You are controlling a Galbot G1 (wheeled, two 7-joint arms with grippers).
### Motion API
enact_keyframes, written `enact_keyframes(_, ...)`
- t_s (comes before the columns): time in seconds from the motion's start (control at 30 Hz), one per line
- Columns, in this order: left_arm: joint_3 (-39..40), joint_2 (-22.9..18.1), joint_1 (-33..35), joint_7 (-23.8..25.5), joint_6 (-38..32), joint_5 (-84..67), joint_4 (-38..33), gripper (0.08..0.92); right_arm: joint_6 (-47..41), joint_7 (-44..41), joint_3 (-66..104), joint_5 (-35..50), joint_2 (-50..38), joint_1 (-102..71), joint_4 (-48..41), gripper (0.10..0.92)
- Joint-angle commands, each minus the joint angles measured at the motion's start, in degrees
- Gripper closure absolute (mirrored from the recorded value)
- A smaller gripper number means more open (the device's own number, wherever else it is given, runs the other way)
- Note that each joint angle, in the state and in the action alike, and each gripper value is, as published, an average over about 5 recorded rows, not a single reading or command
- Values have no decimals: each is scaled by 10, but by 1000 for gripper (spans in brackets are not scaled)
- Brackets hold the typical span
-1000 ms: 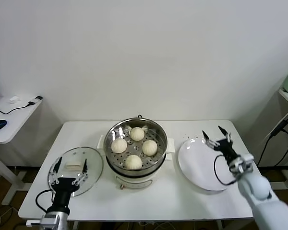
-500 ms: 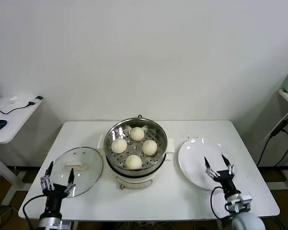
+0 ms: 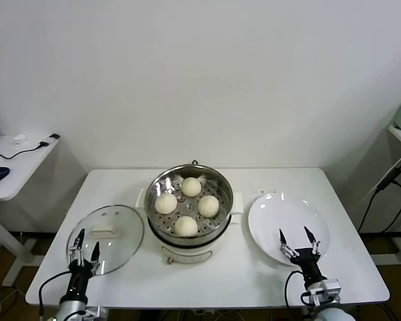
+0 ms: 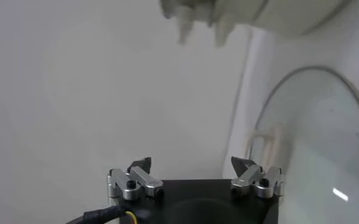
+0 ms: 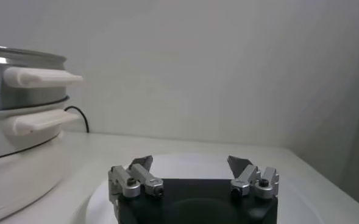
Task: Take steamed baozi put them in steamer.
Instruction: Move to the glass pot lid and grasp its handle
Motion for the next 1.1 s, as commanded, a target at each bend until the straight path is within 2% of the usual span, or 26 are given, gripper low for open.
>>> enact_keyframes(0.03,1,8,-35,-19,13,76,68,177,-22,23,-6,-24,12,-13,18,203)
enact_keyframes(0.37,12,25,-95,-14,15,77,129,177,-27,28,0,-30,16,-23,30,203)
enact_keyframes(0.93,32,38,-152,-3,15,68,173,177,-32,29,0,-49,27,-28,33,203)
enact_keyframes(1.03,33,40,-152,-3,16,64,174,208,-33,29,-2,-52,31,-27,31,203)
enact_keyframes(1.1,33,40,-150,-3,17,62,174,260,-33,28,-3,-55,33,-26,31,202)
